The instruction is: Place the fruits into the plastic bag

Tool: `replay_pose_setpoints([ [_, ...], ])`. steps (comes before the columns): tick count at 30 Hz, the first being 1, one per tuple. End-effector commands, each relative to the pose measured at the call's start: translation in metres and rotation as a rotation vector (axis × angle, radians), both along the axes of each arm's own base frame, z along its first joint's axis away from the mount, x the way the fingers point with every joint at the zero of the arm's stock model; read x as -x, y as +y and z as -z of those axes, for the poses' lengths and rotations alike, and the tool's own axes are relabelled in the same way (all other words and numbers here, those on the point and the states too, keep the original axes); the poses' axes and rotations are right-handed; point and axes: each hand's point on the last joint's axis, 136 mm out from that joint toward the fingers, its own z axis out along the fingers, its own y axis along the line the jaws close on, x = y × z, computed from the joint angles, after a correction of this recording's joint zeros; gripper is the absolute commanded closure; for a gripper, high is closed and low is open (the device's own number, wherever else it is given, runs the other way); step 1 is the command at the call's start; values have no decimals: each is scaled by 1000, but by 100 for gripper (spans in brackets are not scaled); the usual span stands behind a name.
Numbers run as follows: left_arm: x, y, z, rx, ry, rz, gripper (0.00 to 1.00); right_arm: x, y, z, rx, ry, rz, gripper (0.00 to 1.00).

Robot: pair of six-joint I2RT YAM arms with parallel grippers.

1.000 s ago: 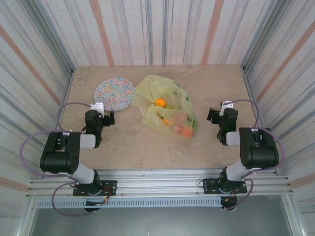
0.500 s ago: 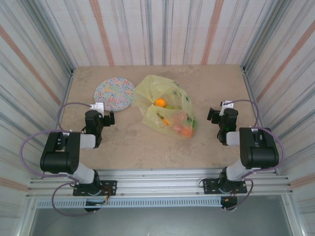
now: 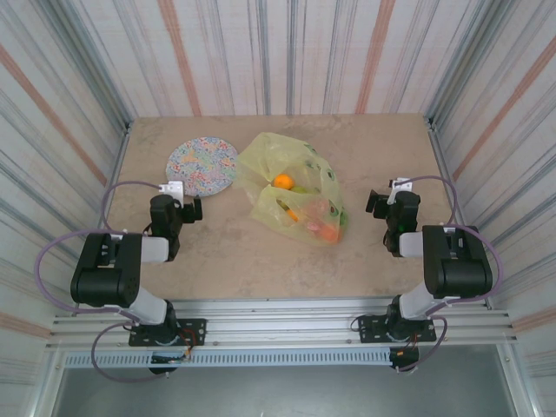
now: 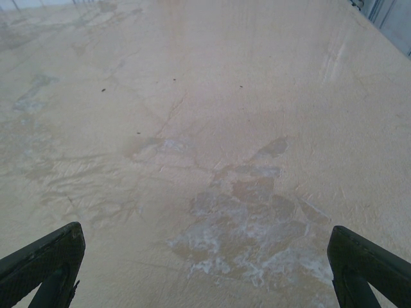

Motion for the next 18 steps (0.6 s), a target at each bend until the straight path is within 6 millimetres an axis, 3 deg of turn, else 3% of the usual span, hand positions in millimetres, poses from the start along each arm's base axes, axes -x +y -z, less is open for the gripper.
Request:
replay_pose_setpoints([
  [1,-6,0,-14,-11,-45,12,1,-4,1,-8,-24,-30,-2,1],
  [18,-6,-1,-14,-11,-46,17,1,-4,1,-8,-24,-29,-3,1],
])
